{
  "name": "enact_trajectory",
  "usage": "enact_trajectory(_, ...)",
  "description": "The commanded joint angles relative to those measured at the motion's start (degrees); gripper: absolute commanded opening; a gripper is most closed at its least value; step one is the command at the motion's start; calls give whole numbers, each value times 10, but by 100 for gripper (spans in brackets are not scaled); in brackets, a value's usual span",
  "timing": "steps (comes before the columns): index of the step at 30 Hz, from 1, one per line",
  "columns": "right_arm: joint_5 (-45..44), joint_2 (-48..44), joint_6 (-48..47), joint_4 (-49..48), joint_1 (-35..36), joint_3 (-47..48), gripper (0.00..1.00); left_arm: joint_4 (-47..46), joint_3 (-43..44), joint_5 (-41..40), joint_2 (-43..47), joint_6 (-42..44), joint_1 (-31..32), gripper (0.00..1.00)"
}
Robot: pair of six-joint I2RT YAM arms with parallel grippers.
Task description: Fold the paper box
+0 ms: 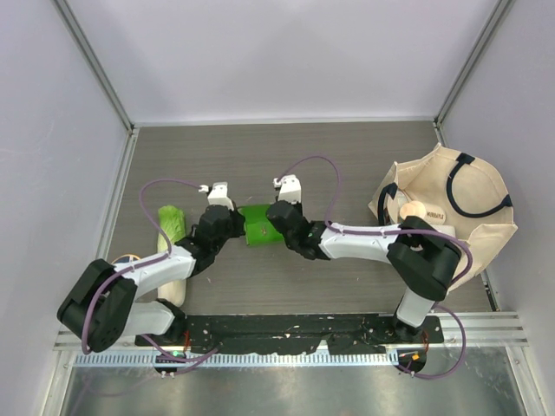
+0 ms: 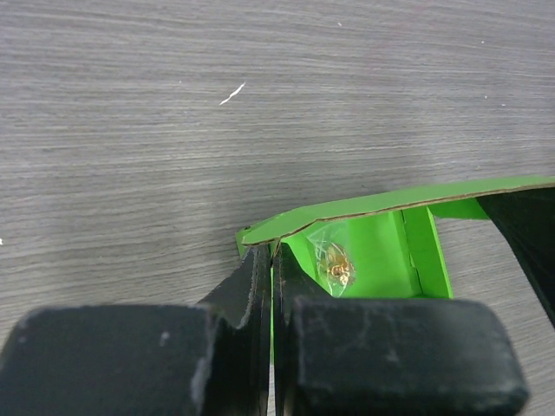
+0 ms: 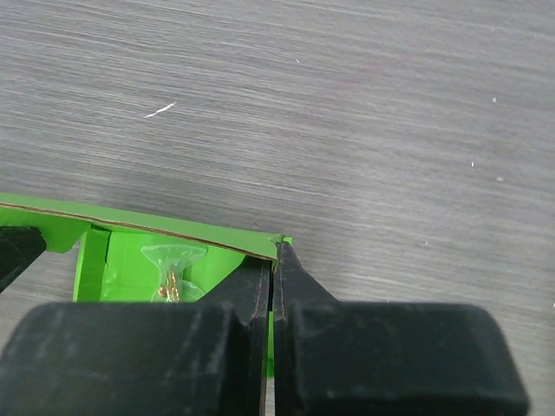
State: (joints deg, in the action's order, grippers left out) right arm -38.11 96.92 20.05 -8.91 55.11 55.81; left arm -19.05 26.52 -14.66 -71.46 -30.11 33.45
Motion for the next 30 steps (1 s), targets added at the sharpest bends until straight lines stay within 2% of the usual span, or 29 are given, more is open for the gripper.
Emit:
enact_trajectory(1, -173, 13, 97, 14, 5, -6, 1, -37, 6, -61, -19, -35, 3, 0)
enact_trajectory(10, -226, 13, 164, -47, 24, -74, 1, -34, 2, -133, -34, -57, 62, 0)
enact_trajectory(19, -259, 0, 160, -137, 55, -148, 1, -26, -2, -189, -65, -102, 117, 0)
enact_trajectory(25, -267, -16, 183, -145, 72, -184, 1, -20, -7, -194, -77, -138, 131, 0)
enact_trajectory(30, -272, -18, 198, -125, 79, -178, 1, -1, 18, -189, -92, -166, 148, 0)
